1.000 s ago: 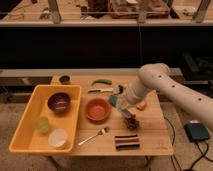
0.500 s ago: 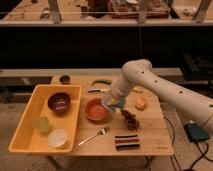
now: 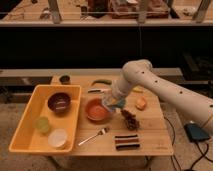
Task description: Place towel in purple bowl
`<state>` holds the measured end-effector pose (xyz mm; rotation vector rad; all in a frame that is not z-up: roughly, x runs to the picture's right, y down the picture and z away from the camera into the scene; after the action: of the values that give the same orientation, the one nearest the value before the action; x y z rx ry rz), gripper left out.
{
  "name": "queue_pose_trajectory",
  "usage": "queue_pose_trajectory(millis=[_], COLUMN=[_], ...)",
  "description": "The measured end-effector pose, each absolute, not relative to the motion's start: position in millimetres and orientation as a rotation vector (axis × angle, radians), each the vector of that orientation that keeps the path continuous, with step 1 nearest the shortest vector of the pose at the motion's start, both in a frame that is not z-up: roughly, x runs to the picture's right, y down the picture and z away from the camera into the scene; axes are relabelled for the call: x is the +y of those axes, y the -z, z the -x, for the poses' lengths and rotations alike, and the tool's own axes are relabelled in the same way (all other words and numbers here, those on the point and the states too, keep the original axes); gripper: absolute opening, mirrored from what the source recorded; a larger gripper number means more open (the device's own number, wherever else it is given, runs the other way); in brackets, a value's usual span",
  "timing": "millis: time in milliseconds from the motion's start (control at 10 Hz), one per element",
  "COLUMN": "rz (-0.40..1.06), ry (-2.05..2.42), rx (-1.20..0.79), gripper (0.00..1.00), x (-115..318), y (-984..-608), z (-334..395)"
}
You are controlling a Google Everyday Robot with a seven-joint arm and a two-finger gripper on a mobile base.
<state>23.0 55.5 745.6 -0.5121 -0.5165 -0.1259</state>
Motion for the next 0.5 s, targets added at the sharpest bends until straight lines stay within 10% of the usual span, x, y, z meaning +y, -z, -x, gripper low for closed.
queue_pose_trajectory(millis=[500], rz=[0.38], ry=[0.111], rx=[-0.691], gripper=[0.03], x=[-5.8], y=[-745.8], z=[49.8])
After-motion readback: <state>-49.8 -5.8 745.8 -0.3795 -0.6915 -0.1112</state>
